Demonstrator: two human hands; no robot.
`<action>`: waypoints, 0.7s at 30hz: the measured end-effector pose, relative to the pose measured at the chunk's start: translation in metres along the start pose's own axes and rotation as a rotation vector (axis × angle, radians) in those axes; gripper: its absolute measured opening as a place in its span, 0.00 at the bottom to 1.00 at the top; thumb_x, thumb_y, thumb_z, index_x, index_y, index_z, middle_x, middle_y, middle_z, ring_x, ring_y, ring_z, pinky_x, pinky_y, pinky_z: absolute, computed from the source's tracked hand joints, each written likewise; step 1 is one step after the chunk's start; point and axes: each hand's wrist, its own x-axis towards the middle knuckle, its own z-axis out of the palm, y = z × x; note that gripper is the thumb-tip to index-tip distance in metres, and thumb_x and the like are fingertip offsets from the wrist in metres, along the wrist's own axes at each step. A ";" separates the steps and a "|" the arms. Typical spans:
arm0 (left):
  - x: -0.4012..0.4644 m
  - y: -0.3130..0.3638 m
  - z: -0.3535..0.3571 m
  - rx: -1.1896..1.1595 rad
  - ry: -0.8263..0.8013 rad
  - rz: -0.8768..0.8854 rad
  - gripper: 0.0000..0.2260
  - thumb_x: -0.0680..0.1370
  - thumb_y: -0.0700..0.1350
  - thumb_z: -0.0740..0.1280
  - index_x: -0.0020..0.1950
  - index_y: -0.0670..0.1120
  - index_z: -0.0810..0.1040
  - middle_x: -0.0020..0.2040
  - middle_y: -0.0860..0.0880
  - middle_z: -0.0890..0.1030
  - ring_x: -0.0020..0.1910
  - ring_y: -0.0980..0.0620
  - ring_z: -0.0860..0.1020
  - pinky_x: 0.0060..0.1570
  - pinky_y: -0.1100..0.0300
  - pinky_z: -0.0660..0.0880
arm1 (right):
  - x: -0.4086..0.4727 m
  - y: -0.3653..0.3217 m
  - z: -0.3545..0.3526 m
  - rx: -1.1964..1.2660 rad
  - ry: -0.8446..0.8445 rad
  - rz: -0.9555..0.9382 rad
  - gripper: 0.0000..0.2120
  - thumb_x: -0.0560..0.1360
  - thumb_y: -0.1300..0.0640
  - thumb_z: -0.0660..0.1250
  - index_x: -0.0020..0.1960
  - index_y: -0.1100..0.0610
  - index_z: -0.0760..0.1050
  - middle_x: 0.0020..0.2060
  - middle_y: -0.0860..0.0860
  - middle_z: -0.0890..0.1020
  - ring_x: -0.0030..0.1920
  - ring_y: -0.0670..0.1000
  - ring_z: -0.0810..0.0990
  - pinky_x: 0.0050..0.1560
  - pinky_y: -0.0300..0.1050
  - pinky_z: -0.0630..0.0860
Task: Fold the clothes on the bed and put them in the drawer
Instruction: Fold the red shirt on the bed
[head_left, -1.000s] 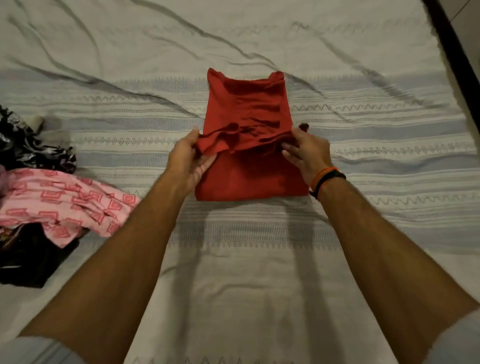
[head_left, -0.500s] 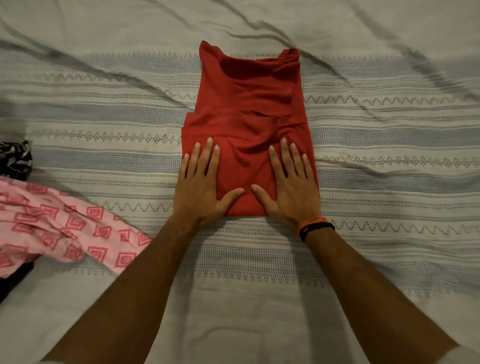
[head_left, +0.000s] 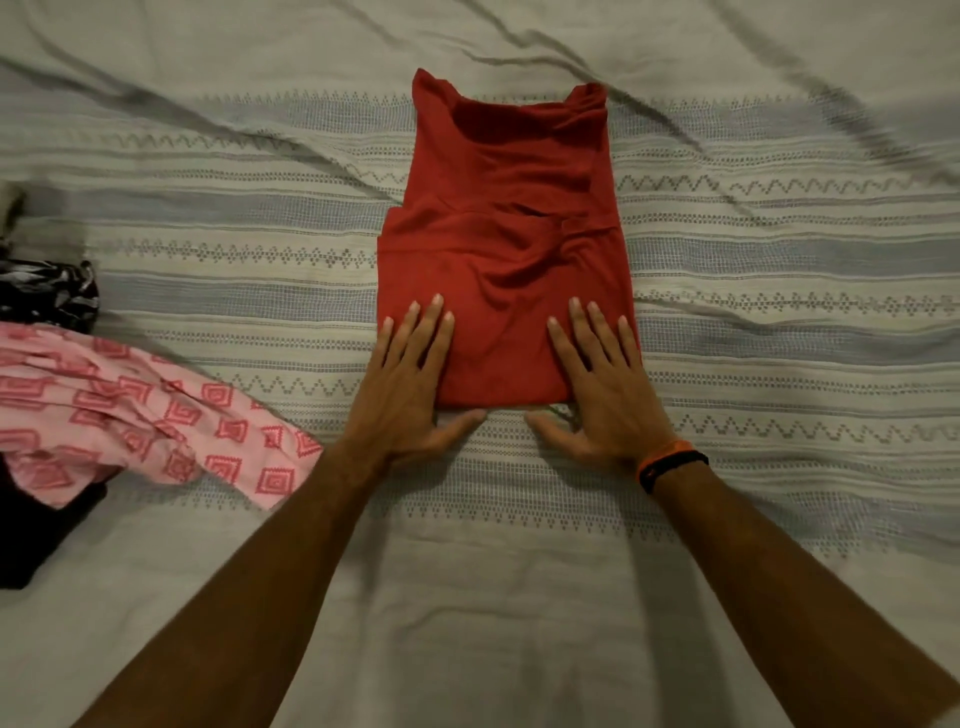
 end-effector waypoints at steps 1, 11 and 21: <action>-0.009 -0.002 0.000 -0.007 -0.020 0.026 0.42 0.76 0.67 0.57 0.80 0.39 0.55 0.81 0.41 0.53 0.80 0.42 0.50 0.76 0.40 0.50 | -0.005 0.002 -0.001 -0.009 -0.002 -0.022 0.43 0.74 0.34 0.56 0.79 0.62 0.57 0.78 0.63 0.57 0.78 0.63 0.55 0.76 0.66 0.52; -0.014 0.013 -0.028 0.212 -0.169 -0.040 0.30 0.80 0.32 0.55 0.81 0.41 0.48 0.81 0.40 0.50 0.79 0.38 0.54 0.75 0.43 0.54 | -0.012 -0.008 -0.026 -0.094 -0.180 0.023 0.26 0.84 0.62 0.52 0.79 0.64 0.50 0.78 0.64 0.55 0.78 0.62 0.57 0.76 0.58 0.56; -0.054 0.039 -0.062 0.118 -0.223 -0.112 0.26 0.82 0.37 0.55 0.81 0.45 0.53 0.80 0.45 0.56 0.78 0.43 0.58 0.75 0.48 0.60 | -0.044 -0.039 -0.072 -0.196 -0.165 0.076 0.11 0.78 0.62 0.58 0.56 0.58 0.76 0.51 0.57 0.82 0.50 0.60 0.81 0.45 0.51 0.74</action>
